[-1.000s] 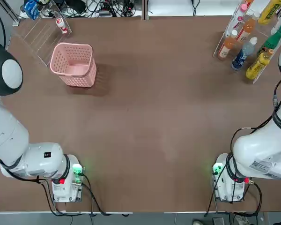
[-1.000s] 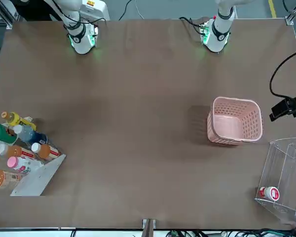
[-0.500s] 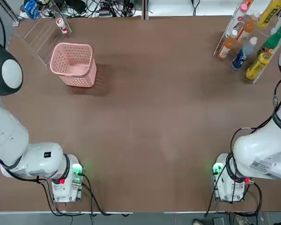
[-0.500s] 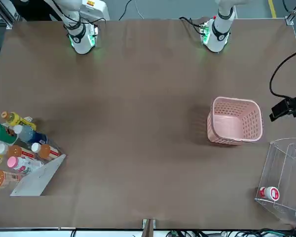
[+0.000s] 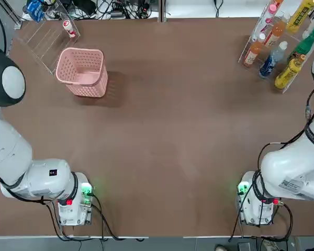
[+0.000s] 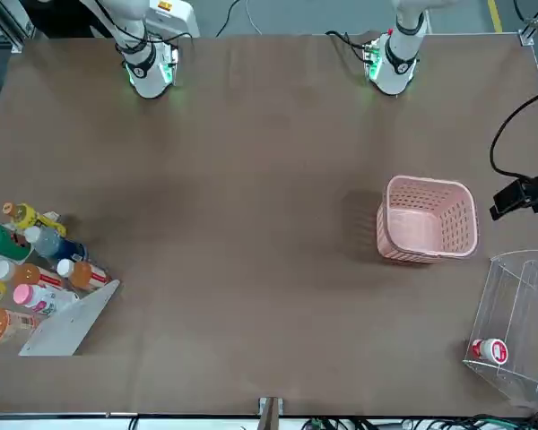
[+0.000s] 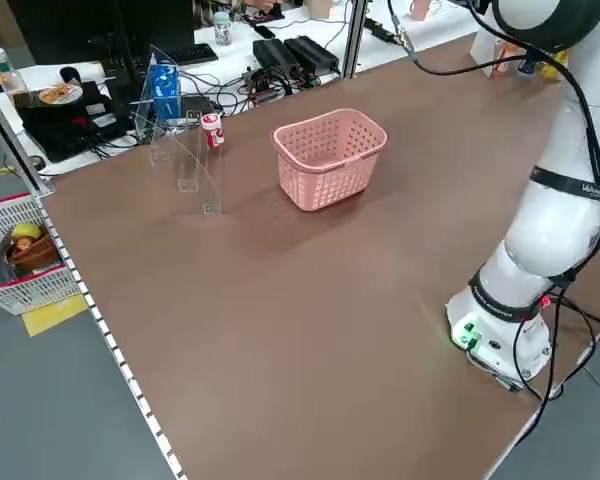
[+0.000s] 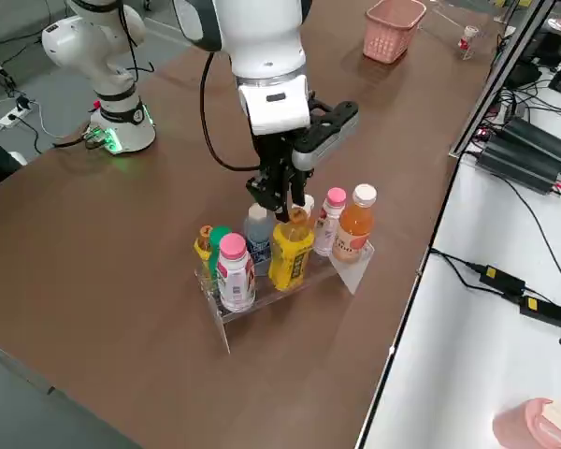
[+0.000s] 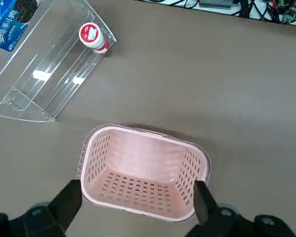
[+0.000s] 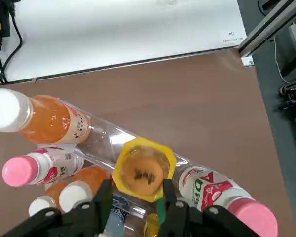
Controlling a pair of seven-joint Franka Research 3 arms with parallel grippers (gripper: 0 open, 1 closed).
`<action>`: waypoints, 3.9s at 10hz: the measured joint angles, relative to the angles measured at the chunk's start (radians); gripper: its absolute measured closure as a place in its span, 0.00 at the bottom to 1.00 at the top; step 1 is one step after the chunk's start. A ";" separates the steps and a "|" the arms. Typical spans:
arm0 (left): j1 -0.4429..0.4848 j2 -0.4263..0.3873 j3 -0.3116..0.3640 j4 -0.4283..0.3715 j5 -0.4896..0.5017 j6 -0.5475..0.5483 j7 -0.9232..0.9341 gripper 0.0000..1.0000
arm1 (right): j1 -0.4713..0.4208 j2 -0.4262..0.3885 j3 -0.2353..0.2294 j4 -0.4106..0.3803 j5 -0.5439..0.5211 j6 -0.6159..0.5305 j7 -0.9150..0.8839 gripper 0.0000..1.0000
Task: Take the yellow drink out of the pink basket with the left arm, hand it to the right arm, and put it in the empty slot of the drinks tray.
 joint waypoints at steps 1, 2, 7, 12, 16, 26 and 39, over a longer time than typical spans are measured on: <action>0.000 0.000 0.000 0.000 0.000 0.000 0.000 0.00 | 0.000 -0.001 0.000 0.000 0.000 0.000 0.000 0.45; 0.000 0.000 0.000 0.000 0.000 0.000 0.000 0.00 | 0.000 -0.002 0.000 0.000 0.000 0.000 0.000 0.37; 0.000 0.000 0.000 0.000 0.000 0.000 0.000 0.00 | 0.002 -0.081 0.002 -0.018 0.000 -0.005 0.000 0.11; 0.000 0.000 0.000 0.000 0.000 0.000 0.000 0.00 | 0.099 -0.318 0.002 -0.181 0.000 -0.150 0.000 0.01; 0.000 0.000 0.000 0.001 0.000 0.000 0.000 0.00 | 0.319 -0.431 -0.064 -0.252 -0.023 -0.354 0.047 0.01; 0.000 -0.001 0.000 0.001 0.000 0.000 0.000 0.00 | 0.386 -0.500 -0.022 -0.405 -0.148 -0.235 0.240 0.01; 0.000 -0.001 0.000 0.001 0.000 0.000 0.001 0.00 | 0.387 -0.500 -0.016 -0.411 -0.138 -0.319 0.216 0.01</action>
